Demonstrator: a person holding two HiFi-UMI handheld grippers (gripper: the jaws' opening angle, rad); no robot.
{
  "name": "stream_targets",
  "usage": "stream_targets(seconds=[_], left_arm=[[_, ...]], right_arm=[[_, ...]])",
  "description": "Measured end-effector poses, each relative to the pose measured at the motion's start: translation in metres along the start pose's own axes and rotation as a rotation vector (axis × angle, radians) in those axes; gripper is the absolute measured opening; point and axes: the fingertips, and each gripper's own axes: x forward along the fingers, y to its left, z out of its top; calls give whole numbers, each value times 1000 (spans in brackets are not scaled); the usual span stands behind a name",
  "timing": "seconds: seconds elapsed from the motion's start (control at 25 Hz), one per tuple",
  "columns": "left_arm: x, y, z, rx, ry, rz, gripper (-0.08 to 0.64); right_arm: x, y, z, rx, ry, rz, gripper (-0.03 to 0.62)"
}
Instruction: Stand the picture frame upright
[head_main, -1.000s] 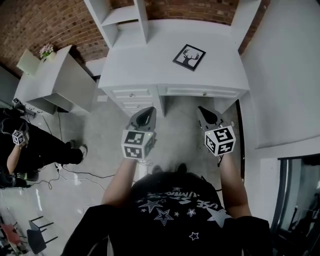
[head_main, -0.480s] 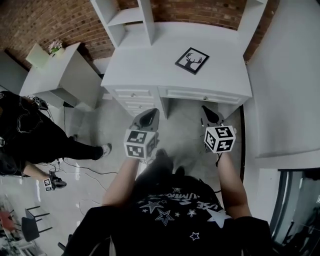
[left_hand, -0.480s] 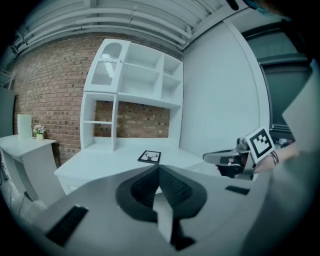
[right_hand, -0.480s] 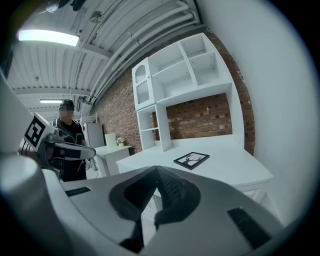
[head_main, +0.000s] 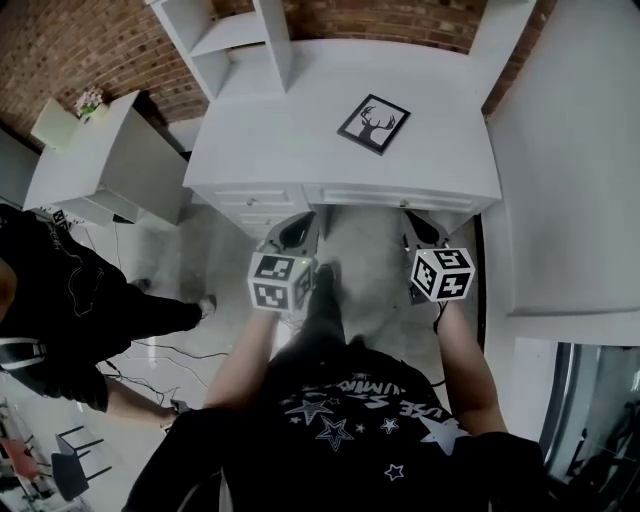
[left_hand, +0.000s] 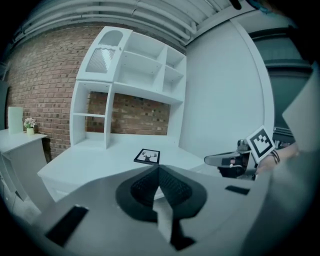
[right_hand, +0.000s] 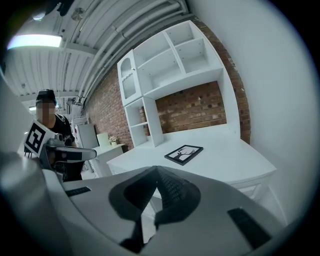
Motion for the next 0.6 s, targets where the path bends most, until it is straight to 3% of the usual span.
stream_targets(seconds=[0.6], left_arm=[[144,72,39,-25,76,-115,14]], right_arm=[[126,-77,28,119,92,-136,12]])
